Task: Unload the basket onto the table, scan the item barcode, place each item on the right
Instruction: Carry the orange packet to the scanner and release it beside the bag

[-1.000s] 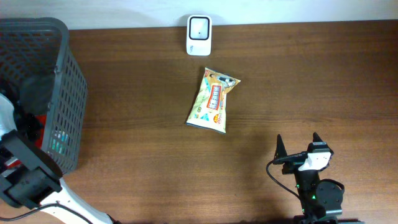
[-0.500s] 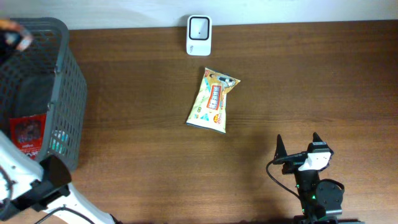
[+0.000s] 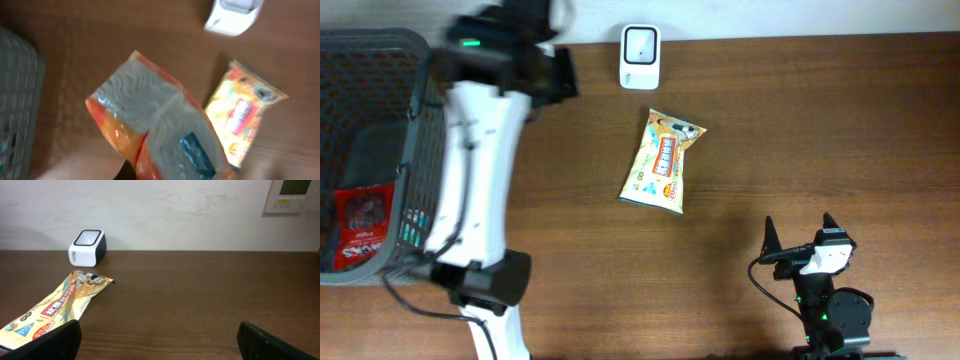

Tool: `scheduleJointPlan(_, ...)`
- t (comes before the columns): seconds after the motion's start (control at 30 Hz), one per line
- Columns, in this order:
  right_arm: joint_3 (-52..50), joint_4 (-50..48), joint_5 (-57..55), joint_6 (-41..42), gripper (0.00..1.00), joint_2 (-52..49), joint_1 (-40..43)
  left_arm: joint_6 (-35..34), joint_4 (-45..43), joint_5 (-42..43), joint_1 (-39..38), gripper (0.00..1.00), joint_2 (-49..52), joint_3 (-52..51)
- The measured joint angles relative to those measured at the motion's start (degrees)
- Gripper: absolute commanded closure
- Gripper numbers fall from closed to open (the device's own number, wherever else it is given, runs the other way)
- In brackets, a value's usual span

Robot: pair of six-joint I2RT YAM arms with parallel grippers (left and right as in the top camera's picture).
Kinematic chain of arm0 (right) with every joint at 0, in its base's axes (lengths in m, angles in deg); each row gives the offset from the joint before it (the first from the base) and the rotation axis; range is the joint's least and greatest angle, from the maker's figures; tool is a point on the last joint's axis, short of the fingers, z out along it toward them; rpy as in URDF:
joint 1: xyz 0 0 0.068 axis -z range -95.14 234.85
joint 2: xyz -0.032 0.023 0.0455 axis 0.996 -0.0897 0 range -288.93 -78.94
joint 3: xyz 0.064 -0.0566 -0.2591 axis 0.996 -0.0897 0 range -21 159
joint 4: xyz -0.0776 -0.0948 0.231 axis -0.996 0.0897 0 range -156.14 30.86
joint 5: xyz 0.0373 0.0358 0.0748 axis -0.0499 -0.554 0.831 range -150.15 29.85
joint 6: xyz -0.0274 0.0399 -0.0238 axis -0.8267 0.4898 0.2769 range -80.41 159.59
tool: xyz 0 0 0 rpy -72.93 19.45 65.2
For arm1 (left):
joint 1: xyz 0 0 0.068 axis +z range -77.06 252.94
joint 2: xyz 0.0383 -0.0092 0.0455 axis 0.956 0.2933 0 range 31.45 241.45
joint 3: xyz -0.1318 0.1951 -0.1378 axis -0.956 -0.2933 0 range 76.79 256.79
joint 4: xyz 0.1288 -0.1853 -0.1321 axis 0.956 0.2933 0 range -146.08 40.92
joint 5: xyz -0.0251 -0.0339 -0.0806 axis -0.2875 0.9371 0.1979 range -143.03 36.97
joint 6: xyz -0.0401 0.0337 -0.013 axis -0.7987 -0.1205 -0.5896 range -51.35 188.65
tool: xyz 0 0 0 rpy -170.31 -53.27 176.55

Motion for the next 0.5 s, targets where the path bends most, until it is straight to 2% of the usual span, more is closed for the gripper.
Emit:
scheduleJointPlan(0.03,0.0,0.0,0.0,0.0,0.02,0.0,0.0,-1.1,-2.1,-2.3,-1.5,0.98,0.4,-3.6)
scheduleJointPlan(0.1,0.0,0.0,0.0,0.0,0.02,-0.1,0.0,-3.2,-13.2,-5.7,-4.0,1.00,0.3,-16.5)
scheduleJointPlan(0.2,0.0,0.0,0.0,0.0,0.02,0.0,0.0,-4.8,-28.4,-5.5,-5.3,1.00,0.5,-32.5)
scheduleJointPlan(0.3,0.0,0.0,0.0,0.0,0.02,0.0,0.0,-5.6,-40.9,-4.9,-6.1,1.00,0.7,-43.5)
scheduleJointPlan(0.33,0.0,0.0,0.0,0.0,0.01,0.0,0.0,-5.8,-45.4,-4.8,-6.4,0.97,0.7,-46.9)
scheduleJointPlan(0.4,0.0,0.0,0.0,0.0,0.02,0.0,0.0,-5.9,-52.0,-4.7,-7.1,0.78,0.7,-51.9)
scheduleJointPlan(0.47,0.0,0.0,0.0,0.0,0.01,0.0,0.0,-6.4,-53.4,-3.6,-8.0,0.55,0.7,-55.1)
scheduleJointPlan(0.5,0.0,0.0,0.0,0.0,0.02,0.0,0.0,-6.4,-53.3,-3.0,-8.2,0.38,0.7,-55.4)
